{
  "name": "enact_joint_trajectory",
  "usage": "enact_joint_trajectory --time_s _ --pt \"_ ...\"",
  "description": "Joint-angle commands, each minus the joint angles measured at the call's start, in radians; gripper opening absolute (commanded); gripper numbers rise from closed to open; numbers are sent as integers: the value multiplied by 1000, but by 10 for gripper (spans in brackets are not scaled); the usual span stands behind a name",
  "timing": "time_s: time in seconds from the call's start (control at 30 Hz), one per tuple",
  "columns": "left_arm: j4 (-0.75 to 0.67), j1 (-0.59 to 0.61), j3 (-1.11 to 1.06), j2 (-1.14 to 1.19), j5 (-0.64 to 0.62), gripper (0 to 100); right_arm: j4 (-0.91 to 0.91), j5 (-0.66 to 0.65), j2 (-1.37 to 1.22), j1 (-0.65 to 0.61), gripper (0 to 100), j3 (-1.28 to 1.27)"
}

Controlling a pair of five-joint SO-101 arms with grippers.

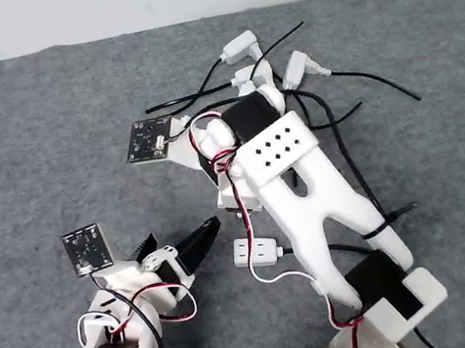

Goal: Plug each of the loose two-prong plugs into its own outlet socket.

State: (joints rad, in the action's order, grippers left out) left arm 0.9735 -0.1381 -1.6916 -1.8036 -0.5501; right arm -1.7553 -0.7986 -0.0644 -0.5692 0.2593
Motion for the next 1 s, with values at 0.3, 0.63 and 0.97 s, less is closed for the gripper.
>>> enact_joint_trajectory --time_s 0.3,0.63,0.97 --pt "-5 272 8 -6 -8 432 -35 169 8 -13 8 -68" --pt "61 258 8 -9 -3 432 59 322 59 -61 9 -210" --pt "61 258 8 -9 -3 432 272 316 188 -99 9 -476"
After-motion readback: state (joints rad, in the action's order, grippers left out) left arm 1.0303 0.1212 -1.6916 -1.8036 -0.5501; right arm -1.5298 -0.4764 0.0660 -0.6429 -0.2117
